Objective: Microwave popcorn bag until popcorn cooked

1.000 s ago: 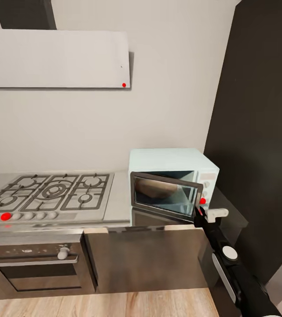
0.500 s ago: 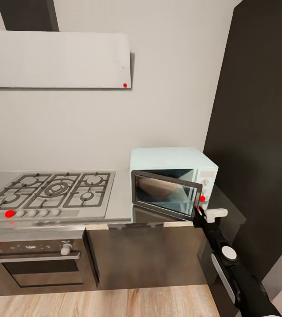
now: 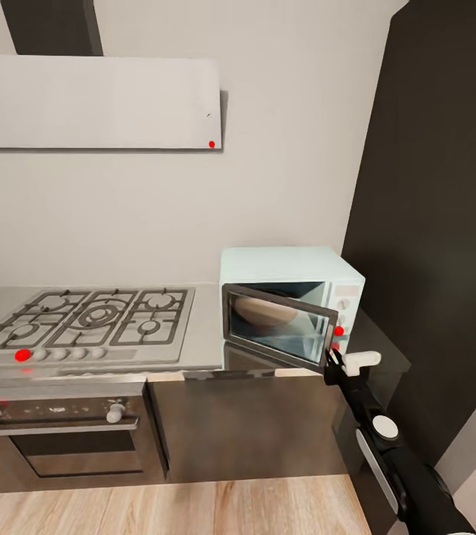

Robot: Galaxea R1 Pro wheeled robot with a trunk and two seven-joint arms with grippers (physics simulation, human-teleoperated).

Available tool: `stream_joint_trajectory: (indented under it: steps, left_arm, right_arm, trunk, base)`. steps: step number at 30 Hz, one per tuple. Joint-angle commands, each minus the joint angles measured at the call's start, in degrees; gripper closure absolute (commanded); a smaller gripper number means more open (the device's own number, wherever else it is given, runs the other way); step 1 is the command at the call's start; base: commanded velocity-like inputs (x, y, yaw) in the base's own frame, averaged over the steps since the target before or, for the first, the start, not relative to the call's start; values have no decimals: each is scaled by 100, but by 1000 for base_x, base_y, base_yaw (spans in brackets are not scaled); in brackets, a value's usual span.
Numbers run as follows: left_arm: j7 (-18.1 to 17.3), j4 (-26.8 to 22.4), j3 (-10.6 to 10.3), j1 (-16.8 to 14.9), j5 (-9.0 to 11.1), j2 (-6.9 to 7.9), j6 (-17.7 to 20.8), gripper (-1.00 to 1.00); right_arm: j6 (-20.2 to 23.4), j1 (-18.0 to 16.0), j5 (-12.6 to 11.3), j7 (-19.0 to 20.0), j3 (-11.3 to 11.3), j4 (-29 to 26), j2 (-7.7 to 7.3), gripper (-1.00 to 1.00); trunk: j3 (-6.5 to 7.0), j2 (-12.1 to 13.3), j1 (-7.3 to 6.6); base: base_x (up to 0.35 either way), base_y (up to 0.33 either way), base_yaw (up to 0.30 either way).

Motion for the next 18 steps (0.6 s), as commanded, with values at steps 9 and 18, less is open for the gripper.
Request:
stream_joint_trajectory:
  steps: [9, 18]
  left_arm:
    - [2, -8, 39, -2, 8, 0, -3, -100]
    - [2, -8, 39, -2, 6, 0, -3, -100]
  right_arm:
    - [-196, -3, -45, -17, -26, 56, 1, -100]
    - [-202, -3, -45, -16, -25, 56, 1, -100]
  trunk:
    - [-8, -5, 1]
    - [-8, -5, 1]
  base:
    - [0, 0, 0]
    - [0, 0, 0]
